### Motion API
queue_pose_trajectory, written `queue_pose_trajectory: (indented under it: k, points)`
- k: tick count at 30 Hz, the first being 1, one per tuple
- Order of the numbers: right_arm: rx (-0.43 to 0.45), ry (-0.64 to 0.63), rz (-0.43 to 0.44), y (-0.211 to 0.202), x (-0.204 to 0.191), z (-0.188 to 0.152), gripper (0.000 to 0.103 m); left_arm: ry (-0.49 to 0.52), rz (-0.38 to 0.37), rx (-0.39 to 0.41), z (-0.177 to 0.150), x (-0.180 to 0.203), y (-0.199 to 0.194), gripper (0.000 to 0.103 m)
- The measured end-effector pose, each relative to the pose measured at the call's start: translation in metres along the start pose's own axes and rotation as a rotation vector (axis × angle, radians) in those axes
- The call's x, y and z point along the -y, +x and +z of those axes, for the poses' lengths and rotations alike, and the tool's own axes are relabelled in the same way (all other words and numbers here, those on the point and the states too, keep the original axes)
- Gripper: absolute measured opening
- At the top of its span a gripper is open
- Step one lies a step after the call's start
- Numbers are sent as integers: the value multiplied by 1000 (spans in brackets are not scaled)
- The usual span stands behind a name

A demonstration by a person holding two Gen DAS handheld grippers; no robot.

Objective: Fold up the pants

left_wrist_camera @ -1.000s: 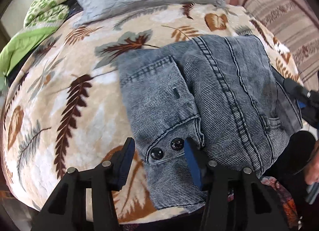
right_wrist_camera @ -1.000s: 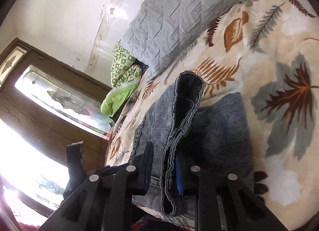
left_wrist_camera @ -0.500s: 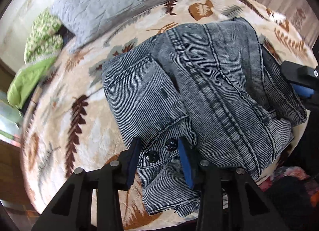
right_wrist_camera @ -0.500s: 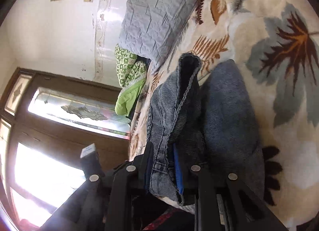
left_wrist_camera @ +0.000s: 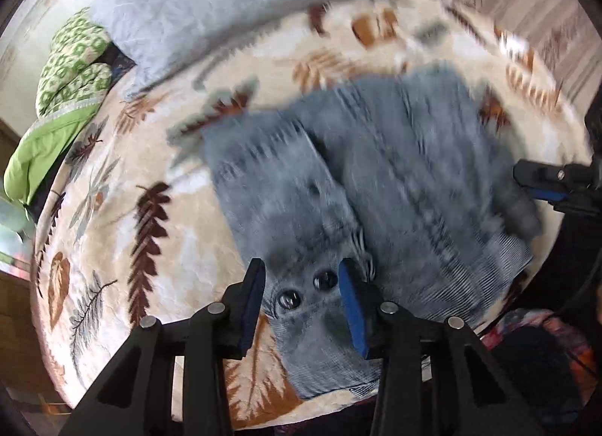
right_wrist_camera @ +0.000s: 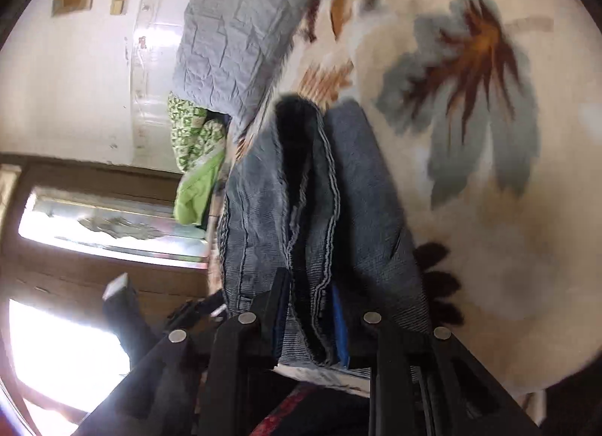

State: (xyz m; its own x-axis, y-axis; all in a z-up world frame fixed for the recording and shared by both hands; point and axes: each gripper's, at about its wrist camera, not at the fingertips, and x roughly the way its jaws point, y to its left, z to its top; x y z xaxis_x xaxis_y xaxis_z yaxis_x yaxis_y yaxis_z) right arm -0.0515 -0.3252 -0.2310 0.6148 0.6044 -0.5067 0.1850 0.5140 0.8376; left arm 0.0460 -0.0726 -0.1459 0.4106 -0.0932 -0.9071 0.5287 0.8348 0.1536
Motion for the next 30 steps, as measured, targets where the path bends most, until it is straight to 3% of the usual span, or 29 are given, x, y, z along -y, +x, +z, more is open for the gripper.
queue_pose_trajectory:
  k: [1, 3, 4, 6, 10, 13, 16, 18, 19, 21, 26, 30]
  points:
    - [28, -49, -38, -7, -13, 4, 24, -19, 0, 31, 2, -7, -10, 56]
    - [73, -119, -70, -16, -37, 12, 24, -61, 32, 101, 5, -23, -29, 78]
    - [92, -149, -73, -17, -48, 16, 24, -75, 50, 120, 6, -29, -33, 80]
    - [107, -215, -67, -13, -73, 24, 24, -92, 85, 115, 8, -41, -31, 80]
    - [10, -260, -40, 36, -97, 34, 24, -145, 98, 15, 4, -52, -4, 80]
    - [-71, -244, -95, 81, -88, 35, 24, -176, 70, -70, -9, -49, 19, 80]
    - [-111, -206, -142, 100, -59, 29, 21, -171, 22, -137, -24, -35, 42, 80]
    - [-103, -184, -111, 91, -43, 27, 19, -160, 43, -114, -26, -27, 42, 80]
    - [-106, -179, -135, 87, -39, 27, 15, -154, 47, -113, -26, -24, 42, 80]
    - [-113, -184, -168, 83, -33, 27, 0, -139, 52, -111, -26, -19, 41, 78]
    - [-118, -132, -110, 73, -10, 24, 0, -135, 47, -82, -34, -16, 35, 77]
    - [-110, -127, -96, 61, -4, 13, 0, -178, -3, -68, -40, -24, 33, 78]
